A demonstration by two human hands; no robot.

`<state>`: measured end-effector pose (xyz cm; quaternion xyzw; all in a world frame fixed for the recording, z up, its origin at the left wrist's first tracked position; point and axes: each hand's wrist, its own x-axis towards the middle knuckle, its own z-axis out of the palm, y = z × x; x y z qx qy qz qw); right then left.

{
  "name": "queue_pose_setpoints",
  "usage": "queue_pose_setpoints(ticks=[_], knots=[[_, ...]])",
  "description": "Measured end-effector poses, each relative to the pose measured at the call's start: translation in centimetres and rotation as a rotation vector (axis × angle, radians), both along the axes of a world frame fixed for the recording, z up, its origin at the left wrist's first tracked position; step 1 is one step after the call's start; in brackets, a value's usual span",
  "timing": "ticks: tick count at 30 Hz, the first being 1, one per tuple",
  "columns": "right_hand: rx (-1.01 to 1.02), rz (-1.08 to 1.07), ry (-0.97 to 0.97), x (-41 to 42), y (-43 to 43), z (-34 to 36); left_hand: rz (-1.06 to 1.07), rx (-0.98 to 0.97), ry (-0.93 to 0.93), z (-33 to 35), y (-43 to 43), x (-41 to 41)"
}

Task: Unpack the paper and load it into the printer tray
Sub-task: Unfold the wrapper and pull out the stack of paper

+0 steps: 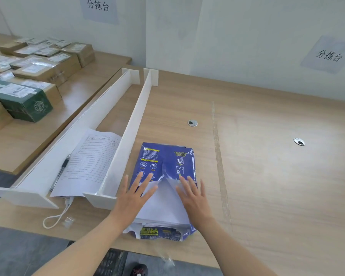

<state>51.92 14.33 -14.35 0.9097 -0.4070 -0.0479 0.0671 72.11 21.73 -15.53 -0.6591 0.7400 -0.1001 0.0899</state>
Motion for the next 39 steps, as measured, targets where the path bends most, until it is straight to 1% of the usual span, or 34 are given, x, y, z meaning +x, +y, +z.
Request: queue_pose_setpoints(ticks=[2, 3, 4, 5, 6, 8, 10, 13, 15, 16, 18, 20, 21, 22, 23, 24, 25, 27, 28, 29, 30, 31, 34, 39], knots=[[-0.009, 0.053, 0.13, 0.2, -0.1, 0.1, -0.022, 0.183, -0.124, 0.7, -0.2, 0.0], [0.006, 0.089, 0.219, 0.4, -0.2, 0.0, -0.065, 0.216, -0.149, 0.4, -0.2, 0.1], [0.01, 0.148, 0.302, 0.6, -0.3, -0.2, -0.079, 0.233, -0.128, -0.6, -0.4, 0.3], [0.056, 0.177, 0.369, 0.8, -0.3, -0.6, -0.065, 0.303, -0.138, -1.2, -0.7, 0.5], [0.091, 0.169, 0.432, 1.0, -0.3, -1.3, -0.024, 0.348, -0.141, -1.5, -0.9, 0.6], [0.037, 0.105, 0.539, 1.2, -0.1, -2.0, 0.097, 0.388, -0.142, -1.8, -1.0, 0.6], [0.016, 0.025, 0.636, 1.5, 0.2, -1.9, 0.215, 0.398, -0.095, -2.1, -0.9, 0.9], [-0.034, 0.013, 0.694, 1.7, 0.1, -2.5, 0.236, 0.336, -0.079, -2.5, -1.2, 1.0], [-0.061, 0.028, 0.67, 1.8, -0.3, -2.9, 0.21, 0.286, -0.091, -2.8, -1.7, 1.2], [-0.081, 0.06, 0.619, 1.8, -0.5, -2.9, 0.168, 0.27, -0.117, -2.8, -2.0, 1.3], [-0.059, 0.136, 0.52, 2.0, -0.9, -2.4, 0.033, 0.246, -0.143, -2.7, -2.4, 1.3], [-0.007, 0.21, 0.353, 2.2, -1.3, -1.5, -0.134, 0.187, -0.115, -2.6, -2.5, 1.1], [0.025, 0.232, 0.284, 2.2, -1.5, -1.5, -0.21, 0.21, -0.123, -2.1, -2.7, 1.0], [0.091, 0.249, 0.253, 2.1, -1.8, -1.7, -0.285, 0.19, -0.13, -2.0, -2.8, 1.0], [0.148, 0.265, 0.176, 1.8, -2.1, -2.2, -0.312, 0.148, -0.117, -2.1, -2.7, 1.1], [0.246, 0.233, 0.143, 1.7, -2.4, -2.7, -0.296, 0.142, -0.083, -2.2, -2.6, 1.2], [0.325, 0.215, 0.15, 1.3, -2.7, -3.5, -0.251, 0.184, -0.038, -2.0, -2.5, 1.3], [0.432, 0.172, 0.117, 0.8, -3.1, -3.7, -0.19, 0.184, 0.036, -2.4, -2.6, 1.6], [0.452, 0.179, 0.097, 0.7, -3.1, -3.7, -0.123, 0.266, 0.084, -3.2, -2.6, 1.8], [0.468, 0.193, 0.085, 0.6, -3.1, -3.9, -0.083, 0.397, 0.097, -3.5, -2.6, 2.0], [0.479, 0.208, 0.083, 0.5, -3.0, -4.0, -0.033, 0.518, 0.116, -3.3, -2.6, 1.9], [0.483, 0.223, 0.097, 0.5, -2.8, -4.1, -0.026, 0.551, 0.137, -3.3, -2.7, 1.9], [0.455, 0.266, 0.142, 0.6, -2.4, -4.4, -0.048, 0.585, 0.174, -3.3, -2.9, 2.0], [0.395, 0.312, 0.159, 0.8, -2.2, -4.4, -0.132, 0.584, 0.122, -3.3, -2.8, 1.9]])
